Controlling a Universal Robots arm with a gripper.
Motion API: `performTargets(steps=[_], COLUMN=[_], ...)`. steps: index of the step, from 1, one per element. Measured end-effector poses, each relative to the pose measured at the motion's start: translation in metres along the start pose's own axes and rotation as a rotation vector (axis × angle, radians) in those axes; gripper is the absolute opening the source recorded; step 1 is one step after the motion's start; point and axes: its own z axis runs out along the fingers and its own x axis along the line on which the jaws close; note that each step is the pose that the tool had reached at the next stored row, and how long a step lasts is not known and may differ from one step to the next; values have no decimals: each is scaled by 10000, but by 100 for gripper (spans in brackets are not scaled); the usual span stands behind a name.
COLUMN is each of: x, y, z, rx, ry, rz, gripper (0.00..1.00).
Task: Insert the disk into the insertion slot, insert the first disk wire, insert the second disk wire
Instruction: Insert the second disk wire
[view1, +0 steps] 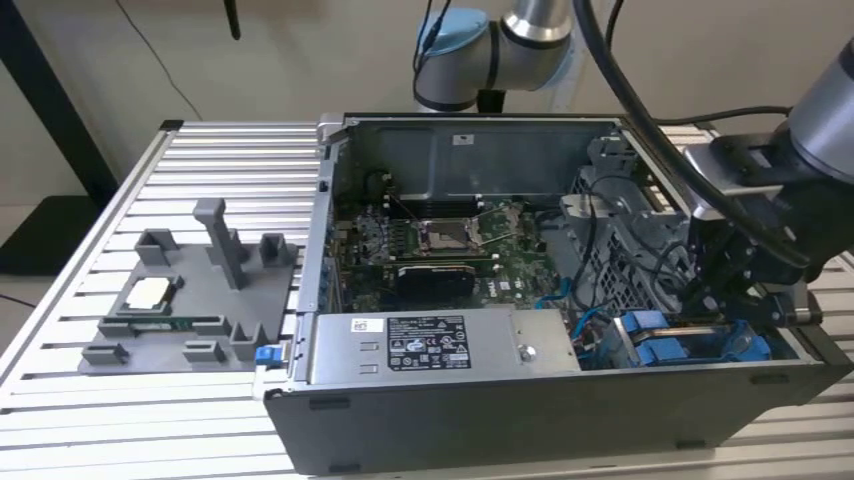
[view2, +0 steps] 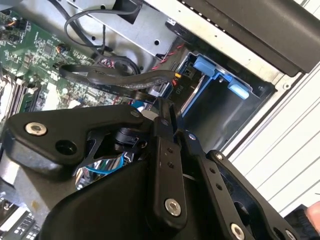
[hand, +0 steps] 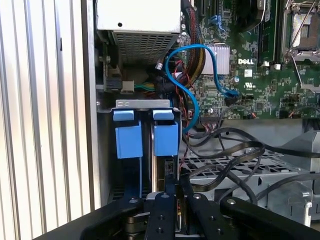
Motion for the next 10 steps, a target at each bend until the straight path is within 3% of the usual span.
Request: performTargets(steps=[10], x=[10], y=[2], z=[69], rx=[42], ry=[-5], rz=[-8], gripper=[17])
